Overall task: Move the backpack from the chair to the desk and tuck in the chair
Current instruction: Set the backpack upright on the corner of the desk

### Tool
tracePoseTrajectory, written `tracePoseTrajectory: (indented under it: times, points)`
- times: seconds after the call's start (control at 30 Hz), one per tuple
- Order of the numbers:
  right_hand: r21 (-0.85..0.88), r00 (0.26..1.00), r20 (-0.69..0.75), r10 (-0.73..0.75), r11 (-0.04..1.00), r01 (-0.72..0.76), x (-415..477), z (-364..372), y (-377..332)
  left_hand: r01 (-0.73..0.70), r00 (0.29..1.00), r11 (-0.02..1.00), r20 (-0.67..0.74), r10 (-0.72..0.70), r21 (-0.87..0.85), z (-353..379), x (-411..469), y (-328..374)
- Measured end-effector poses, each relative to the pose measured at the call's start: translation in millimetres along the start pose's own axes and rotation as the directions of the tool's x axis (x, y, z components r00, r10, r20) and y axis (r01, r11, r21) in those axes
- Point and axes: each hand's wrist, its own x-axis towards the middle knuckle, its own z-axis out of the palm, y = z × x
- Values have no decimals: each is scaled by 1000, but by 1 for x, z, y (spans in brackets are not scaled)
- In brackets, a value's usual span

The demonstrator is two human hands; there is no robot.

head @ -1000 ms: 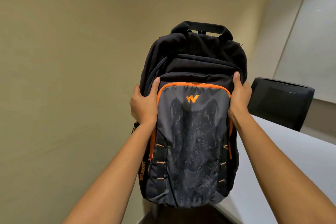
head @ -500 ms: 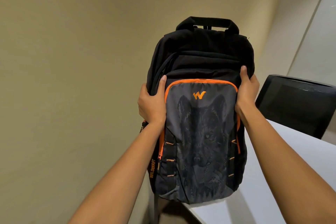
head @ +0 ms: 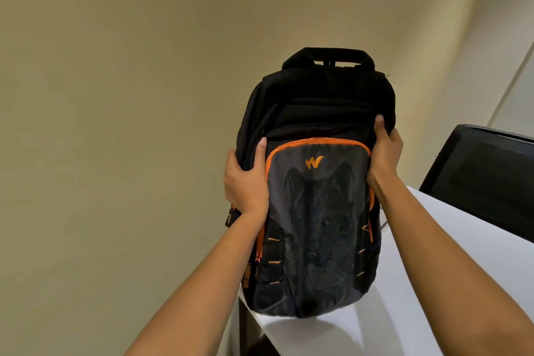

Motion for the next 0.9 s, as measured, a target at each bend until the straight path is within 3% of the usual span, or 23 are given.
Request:
tracePoseTrajectory:
  times: [0.37, 0.63, 0.73, 0.9]
  points:
    - [-81, 981, 160, 112, 992, -100, 33, 5, 62, 6, 996, 989, -88, 7, 147, 21, -3, -40]
    - [-221, 870, 475, 134, 975, -30, 48, -2, 75, -27, 988, 968, -141, 65, 251, 21, 0, -61]
    - [-260, 862, 484, 148, 965, -19, 41, -9, 86, -29, 988, 967, -142, 67, 254, 20, -1, -62]
    - [-347, 858, 470, 206, 937, -34, 32, -30, 115, 59, 997, 976, -69, -45, 212, 14, -8, -73]
